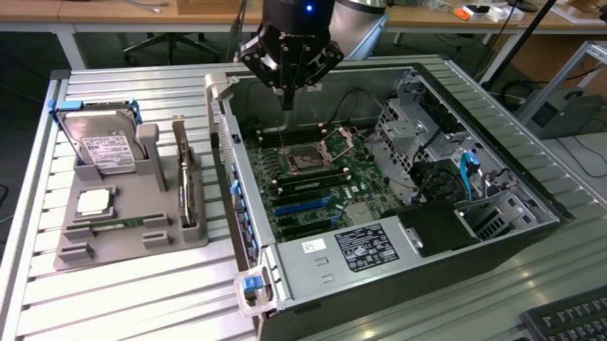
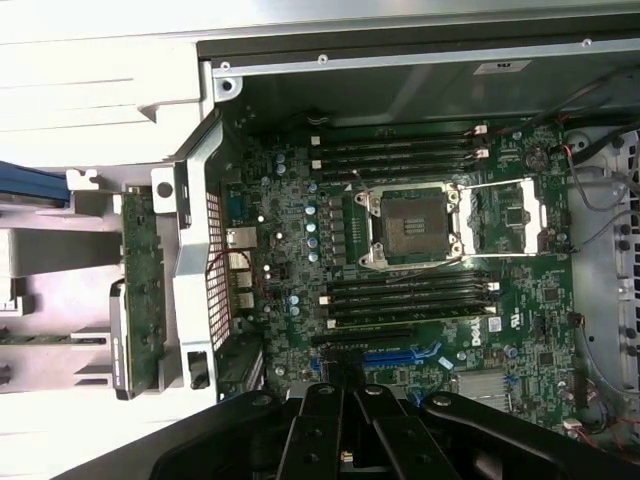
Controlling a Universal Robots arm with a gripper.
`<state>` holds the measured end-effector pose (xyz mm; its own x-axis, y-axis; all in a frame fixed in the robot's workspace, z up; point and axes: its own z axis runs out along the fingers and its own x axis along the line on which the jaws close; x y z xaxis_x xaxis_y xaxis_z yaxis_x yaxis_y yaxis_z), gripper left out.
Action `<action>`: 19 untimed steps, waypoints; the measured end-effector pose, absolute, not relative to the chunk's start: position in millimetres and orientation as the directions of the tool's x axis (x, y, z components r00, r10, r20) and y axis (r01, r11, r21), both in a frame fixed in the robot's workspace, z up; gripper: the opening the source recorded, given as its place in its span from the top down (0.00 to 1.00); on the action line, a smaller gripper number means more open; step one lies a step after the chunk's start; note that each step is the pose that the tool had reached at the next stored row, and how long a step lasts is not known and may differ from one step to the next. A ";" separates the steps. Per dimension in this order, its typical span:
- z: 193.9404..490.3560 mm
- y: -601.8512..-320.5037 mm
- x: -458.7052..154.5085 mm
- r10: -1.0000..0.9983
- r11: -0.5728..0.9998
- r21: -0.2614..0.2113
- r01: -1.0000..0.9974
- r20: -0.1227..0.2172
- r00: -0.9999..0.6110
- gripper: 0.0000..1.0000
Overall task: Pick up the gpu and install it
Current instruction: 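Reach for the gpu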
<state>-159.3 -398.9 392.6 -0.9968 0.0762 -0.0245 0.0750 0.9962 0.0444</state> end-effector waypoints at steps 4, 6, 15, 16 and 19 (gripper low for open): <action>392.5 -398.9 -160.5 0.076 0.996 0.044 0.075 -0.024 -0.997 0.89; 392.5 -398.9 -161.0 0.076 0.996 0.044 0.075 -0.024 -0.997 0.89; 392.4 -398.9 -163.3 0.076 0.996 0.044 0.075 -0.024 -0.997 0.89; 392.3 -398.9 -163.6 0.076 0.996 0.044 0.075 -0.024 -0.997 0.89; 392.3 -398.9 -164.3 0.076 0.996 0.044 0.075 -0.024 -0.997 0.89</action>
<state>-164.3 -398.9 392.3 -0.9968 0.0762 -0.0245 0.0750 0.9962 0.0444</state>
